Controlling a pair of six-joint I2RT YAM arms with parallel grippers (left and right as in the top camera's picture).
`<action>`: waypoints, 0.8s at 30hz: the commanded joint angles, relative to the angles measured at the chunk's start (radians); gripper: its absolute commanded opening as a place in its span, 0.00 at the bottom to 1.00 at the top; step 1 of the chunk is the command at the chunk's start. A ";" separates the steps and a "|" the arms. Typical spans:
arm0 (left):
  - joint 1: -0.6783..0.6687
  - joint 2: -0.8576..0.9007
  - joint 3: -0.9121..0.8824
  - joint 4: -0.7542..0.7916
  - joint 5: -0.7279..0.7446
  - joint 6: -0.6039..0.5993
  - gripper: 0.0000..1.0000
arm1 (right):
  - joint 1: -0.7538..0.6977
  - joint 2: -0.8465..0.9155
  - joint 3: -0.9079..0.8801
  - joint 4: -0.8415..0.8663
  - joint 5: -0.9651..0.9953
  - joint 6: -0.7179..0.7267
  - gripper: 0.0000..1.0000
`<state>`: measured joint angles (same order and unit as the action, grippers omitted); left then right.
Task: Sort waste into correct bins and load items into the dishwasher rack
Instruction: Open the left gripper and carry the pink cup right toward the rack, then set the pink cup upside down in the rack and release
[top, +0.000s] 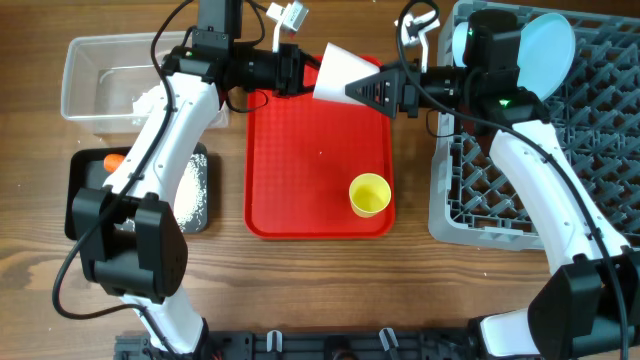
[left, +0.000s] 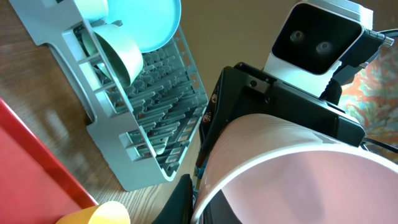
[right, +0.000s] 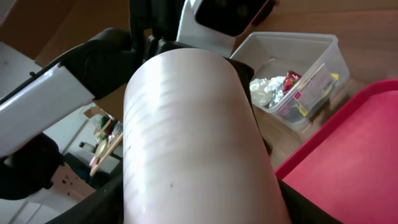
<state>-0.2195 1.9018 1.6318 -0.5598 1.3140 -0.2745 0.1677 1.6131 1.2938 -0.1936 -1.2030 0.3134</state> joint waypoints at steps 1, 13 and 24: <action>-0.008 -0.009 0.018 0.003 -0.005 -0.003 0.04 | 0.001 0.020 -0.012 -0.001 0.065 0.001 0.57; -0.006 -0.009 0.018 0.003 -0.006 -0.003 0.67 | -0.120 0.019 -0.012 -0.017 0.068 0.000 0.56; -0.006 -0.009 0.018 -0.017 -0.164 -0.003 0.91 | -0.272 -0.089 -0.007 -0.275 0.337 -0.082 0.53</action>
<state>-0.2226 1.9015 1.6341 -0.5632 1.2392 -0.2836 -0.0826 1.6154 1.2842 -0.4034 -1.0073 0.2825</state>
